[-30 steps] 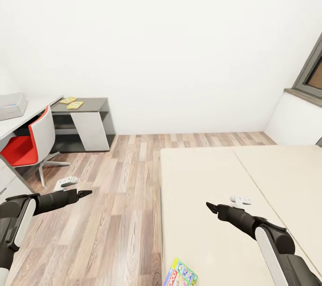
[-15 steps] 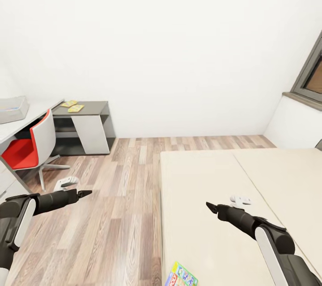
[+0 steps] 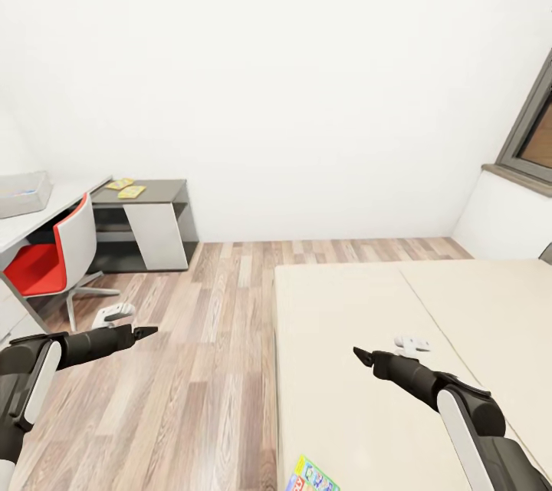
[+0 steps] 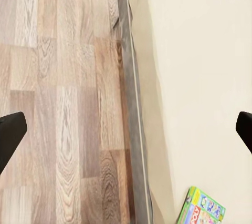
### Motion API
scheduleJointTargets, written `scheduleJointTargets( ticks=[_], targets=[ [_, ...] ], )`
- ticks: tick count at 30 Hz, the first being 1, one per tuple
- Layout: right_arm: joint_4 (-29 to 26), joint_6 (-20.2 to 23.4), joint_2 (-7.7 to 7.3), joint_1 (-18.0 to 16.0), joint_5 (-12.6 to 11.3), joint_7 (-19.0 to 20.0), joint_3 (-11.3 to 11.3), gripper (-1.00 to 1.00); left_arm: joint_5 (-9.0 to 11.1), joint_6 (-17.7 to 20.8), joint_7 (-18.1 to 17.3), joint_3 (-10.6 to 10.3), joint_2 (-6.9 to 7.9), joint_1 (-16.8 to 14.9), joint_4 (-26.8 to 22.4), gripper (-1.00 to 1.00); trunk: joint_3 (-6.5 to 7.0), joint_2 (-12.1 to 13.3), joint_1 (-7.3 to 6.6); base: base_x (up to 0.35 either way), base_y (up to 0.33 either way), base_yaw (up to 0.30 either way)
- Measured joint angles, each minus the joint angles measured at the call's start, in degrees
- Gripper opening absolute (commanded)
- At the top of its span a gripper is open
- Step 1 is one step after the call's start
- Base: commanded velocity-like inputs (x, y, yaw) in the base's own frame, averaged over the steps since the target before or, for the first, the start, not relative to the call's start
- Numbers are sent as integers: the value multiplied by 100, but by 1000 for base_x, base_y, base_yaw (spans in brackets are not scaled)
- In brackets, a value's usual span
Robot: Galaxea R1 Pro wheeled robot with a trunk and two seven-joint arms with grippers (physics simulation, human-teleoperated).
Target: Put all the toys in the child's room - the three board games (two on the bed and one on the table), the two jigsaw puzzles on the table, and the tennis ball on the table - inside the toy box on the table in the child's room.
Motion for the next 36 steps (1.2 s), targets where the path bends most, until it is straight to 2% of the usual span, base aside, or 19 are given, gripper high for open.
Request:
scheduleJointTargets(
  ticks=[17,36],
  targets=[
    [2,0,0,0,-3,7,0,100,0,0,1,0,0,0,0,100,150,1,0,0,0,0],
    [2,-5,3,0,0,-5,2,100,-5,0,-5,0,0,0,0,100,171,1,0,0,0,0]
  ],
)
